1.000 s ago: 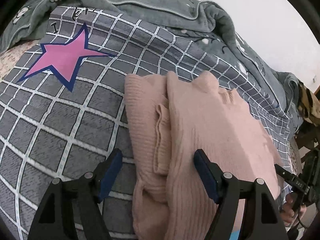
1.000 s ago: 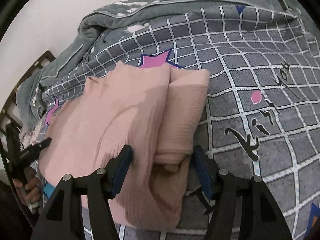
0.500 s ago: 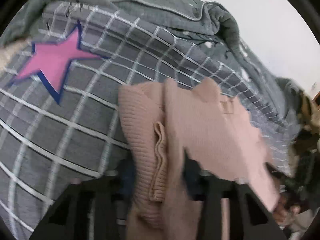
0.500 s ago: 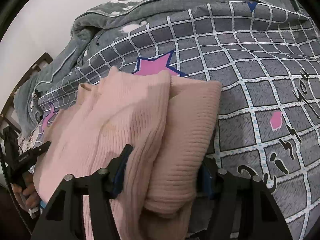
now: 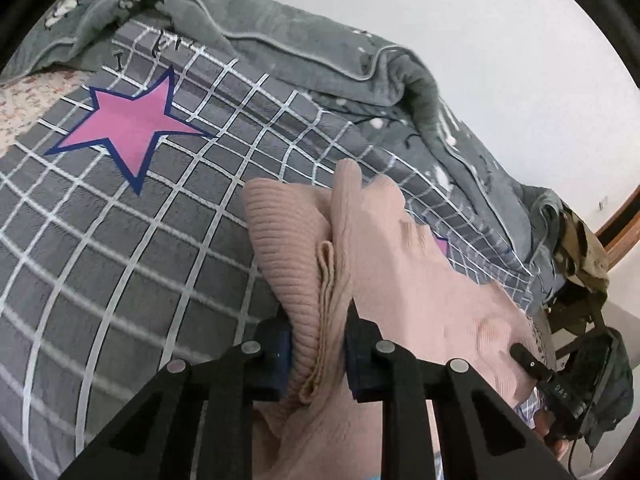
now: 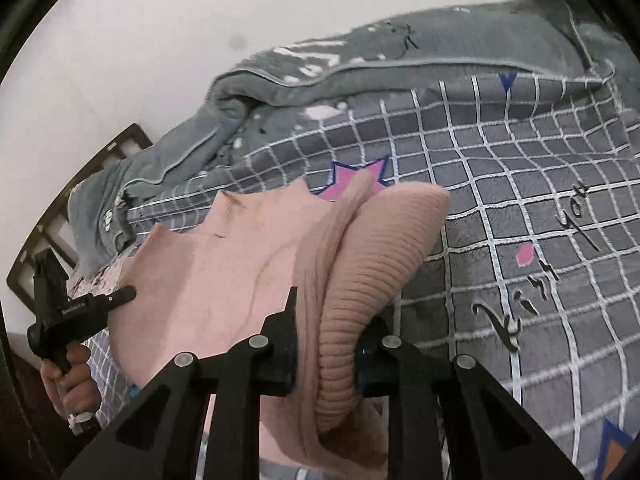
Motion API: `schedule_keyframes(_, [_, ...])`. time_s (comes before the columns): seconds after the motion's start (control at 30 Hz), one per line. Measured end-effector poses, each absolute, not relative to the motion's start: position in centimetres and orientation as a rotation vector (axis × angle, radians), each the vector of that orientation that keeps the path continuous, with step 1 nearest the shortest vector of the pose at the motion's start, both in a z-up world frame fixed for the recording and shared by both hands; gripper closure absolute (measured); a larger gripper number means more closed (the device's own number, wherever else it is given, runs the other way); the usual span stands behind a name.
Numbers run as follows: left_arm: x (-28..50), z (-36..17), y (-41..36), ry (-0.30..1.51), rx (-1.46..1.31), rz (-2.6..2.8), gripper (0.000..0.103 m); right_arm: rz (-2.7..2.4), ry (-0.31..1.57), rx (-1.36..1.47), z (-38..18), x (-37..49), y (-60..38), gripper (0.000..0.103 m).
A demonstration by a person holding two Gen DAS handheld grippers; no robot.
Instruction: Fold small clothes
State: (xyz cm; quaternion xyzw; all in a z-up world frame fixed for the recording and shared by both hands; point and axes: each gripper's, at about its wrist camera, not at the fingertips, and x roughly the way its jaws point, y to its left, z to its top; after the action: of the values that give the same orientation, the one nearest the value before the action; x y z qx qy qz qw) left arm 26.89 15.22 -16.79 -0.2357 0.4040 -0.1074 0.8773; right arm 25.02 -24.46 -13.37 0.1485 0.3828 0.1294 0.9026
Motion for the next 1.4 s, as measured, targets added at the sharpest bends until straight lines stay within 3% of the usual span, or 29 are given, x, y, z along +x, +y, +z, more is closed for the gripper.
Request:
schedule_keyframes(0.37, [17.3,-13.7,14.9,0.84,-0.406,-0.233,0.082,0.328,0.76,0.272,-9.9,15.3,-23.2,0.082])
schedule_keyframes(0.8, [16.7,-18.5,16.4,0.904,-0.436,-0.207,0.073,0.179,0.845,0.198,-17.3,16.1,-24.0,0.074])
schedule_keyframes(0.9, [17.3,-19.4,16.4,0.917,-0.436,-0.215,0.064,0.148,0.853,0.157,-17.8,16.6,-23.4,0.07])
schedule_keyframes(1.1, [17.5,-20.3,16.3,0.915,-0.44,-0.239,0.057,0.037,0.824,0.066,-14.4,14.0,-22.6,0.06])
schedule_keyframes(1.4, [17.0,-19.6,15.3,0.902,-0.333,-0.197,0.053,0.122,0.682,-0.049,-11.0,10.6,-14.5,0.06])
